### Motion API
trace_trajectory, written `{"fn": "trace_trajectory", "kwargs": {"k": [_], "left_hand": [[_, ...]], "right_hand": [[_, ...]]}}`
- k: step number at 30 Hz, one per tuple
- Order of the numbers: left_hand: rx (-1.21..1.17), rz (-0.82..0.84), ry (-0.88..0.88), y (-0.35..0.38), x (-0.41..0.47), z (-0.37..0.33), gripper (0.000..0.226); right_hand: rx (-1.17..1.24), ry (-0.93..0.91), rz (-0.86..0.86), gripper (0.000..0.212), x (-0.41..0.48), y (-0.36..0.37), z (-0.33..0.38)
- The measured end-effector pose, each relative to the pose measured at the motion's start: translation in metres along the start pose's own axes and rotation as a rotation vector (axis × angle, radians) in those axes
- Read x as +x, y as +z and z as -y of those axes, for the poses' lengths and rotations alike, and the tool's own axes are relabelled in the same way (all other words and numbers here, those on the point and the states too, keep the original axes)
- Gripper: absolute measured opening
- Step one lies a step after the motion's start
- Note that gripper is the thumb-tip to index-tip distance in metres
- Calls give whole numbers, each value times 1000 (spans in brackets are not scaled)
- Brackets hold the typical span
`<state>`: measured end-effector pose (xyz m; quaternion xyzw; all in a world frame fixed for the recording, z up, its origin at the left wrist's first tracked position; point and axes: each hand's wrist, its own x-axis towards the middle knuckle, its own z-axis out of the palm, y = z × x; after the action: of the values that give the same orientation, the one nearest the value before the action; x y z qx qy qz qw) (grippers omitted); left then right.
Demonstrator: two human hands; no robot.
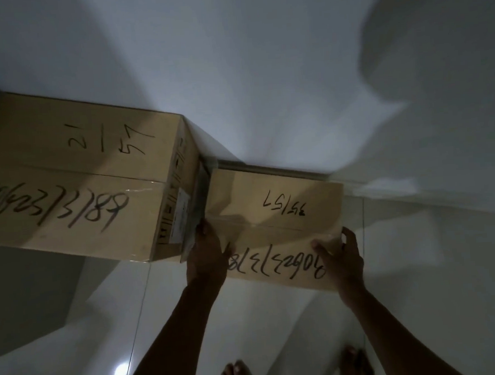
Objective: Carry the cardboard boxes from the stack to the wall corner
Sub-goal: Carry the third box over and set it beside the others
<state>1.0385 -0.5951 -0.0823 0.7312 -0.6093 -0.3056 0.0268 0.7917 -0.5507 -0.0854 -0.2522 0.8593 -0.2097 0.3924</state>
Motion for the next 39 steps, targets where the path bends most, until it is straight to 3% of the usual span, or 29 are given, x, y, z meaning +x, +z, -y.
{"fn": "trace_trajectory", "kwargs": {"k": [4,10,16,20,26,33,39], "left_hand": [[381,11,165,2,3,7,81],[424,15,207,4,9,11,98],[286,154,210,-10,7,14,87],[253,222,141,-53,-10,-9,84],[241,197,231,-170,-82,-86,75],[254,208,394,-310,-222,-242,74],[340,266,603,-343,-337,-367,77]], "right_hand": [[-26,-67,16,75,6,15,10],[-63,-93,20,79,3,24,21],[-239,-119,96,74,4,19,31],[-295,-119,113,85,-21,-9,57],[-379,-227,55,80,-117,-123,110],[-432,-259,-110,83,-256,-320,162],[-380,-134,-271,83,-347,-483,133]]}}
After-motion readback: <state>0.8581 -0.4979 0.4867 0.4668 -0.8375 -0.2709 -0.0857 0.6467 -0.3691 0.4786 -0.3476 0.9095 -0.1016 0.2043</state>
